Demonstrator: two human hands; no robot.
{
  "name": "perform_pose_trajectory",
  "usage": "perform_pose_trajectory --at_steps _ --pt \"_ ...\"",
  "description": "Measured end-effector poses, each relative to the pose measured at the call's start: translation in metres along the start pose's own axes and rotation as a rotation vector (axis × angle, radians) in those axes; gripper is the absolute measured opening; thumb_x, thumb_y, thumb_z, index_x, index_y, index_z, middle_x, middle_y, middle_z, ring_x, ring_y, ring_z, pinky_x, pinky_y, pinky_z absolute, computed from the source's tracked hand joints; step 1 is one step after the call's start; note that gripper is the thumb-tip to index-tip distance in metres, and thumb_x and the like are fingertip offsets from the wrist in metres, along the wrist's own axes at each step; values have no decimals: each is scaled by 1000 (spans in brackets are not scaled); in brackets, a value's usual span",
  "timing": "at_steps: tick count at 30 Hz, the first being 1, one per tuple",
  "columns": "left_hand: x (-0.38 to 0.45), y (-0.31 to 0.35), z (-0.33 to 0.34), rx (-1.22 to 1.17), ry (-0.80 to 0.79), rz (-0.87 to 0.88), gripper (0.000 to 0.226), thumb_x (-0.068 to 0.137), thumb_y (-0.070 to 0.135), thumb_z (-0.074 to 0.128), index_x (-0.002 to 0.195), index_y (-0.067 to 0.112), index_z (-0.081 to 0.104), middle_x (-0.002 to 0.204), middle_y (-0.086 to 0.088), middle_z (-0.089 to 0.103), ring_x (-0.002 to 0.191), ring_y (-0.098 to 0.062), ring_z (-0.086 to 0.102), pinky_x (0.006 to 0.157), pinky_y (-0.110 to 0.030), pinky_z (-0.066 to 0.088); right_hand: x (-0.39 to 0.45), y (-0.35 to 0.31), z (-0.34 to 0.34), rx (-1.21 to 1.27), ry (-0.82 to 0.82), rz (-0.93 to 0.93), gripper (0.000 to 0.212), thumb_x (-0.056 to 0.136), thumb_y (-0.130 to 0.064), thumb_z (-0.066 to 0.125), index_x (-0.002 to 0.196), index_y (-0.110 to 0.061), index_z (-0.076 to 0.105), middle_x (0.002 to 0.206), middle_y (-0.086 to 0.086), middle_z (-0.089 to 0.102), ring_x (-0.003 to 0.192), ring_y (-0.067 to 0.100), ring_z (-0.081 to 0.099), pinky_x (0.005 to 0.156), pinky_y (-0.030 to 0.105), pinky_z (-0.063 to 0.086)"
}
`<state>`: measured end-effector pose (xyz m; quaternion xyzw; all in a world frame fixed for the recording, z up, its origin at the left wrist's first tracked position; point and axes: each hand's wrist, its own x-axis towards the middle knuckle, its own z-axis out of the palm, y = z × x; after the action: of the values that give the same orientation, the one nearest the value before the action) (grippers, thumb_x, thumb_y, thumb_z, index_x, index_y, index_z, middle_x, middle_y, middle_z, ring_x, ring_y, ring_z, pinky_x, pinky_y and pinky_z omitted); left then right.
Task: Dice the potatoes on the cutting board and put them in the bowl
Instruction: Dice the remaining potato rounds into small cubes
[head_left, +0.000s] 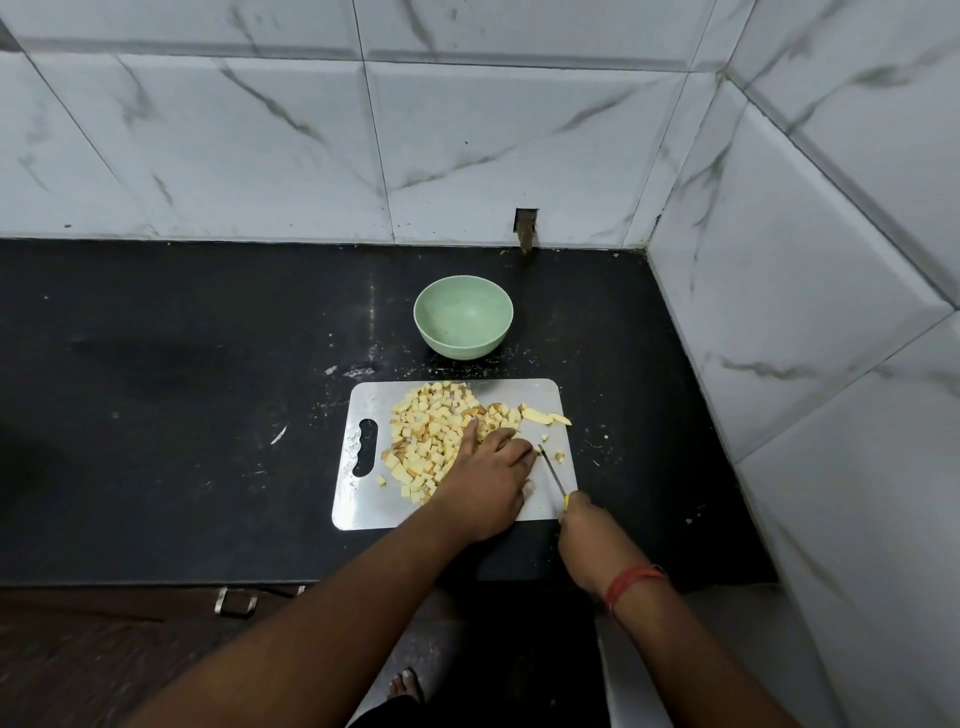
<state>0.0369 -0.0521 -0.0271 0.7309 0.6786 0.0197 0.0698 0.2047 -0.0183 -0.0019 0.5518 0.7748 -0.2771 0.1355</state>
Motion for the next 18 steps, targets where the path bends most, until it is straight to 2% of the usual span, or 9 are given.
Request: perform_pose_trajectory --at_steps 4,7,9,11,13,15,18 --pt "0 1 0 26 9 -1 54 107 41 35 155 17 39 156 1 40 151 -26 21 123 -62 -2 3 -1 -5 27 -48 -20 30 98 -10 40 126 -1 42 118 19 58 108 35 59 83 33 44" --pt "0 4 1 85 28 18 53 107 41 35 153 17 44 152 -1 45 149 -29 26 122 -64 1 -1 2 -3 51 -64 -32 29 100 -11 38 127 0 42 118 20 58 109 35 59 80 30 41" --pt "-1 5 3 130 44 51 52 106 41 35 150 15 49 147 -2 50 146 -31 31 122 -65 4 -6 6 1 70 -63 -37 29 101 -12 37 128 0 41 112 16 60 103 31 60 76 27 38" --pt "-2 7 6 164 52 81 52 106 40 36 147 13 53 142 -3 53 144 -32 36 122 -65 7 -9 8 3 74 -49 -23 29 101 -13 40 128 -2 41 98 7 59 88 22 57 73 24 37" --pt "-3 9 8 188 62 96 51 105 39 38 143 11 57 138 -4 56 141 -34 39 122 -65 8 -12 10 4 95 -48 -12 19 100 -12 40 118 -6 43 105 10 61 88 22 57 74 24 37" --pt "-4 12 9 192 68 83 51 105 39 38 142 10 58 139 -5 56 141 -35 39 123 -64 8 -17 10 4 96 -62 -9 9 99 -11 40 108 -10 41 113 14 62 100 26 61 76 25 39" --pt "-4 14 7 182 58 57 52 106 39 35 144 10 55 143 -5 53 144 -34 36 123 -63 4 -22 15 9 101 -70 -10 3 99 -10 40 102 -11 39 109 14 62 103 27 63 76 25 40"
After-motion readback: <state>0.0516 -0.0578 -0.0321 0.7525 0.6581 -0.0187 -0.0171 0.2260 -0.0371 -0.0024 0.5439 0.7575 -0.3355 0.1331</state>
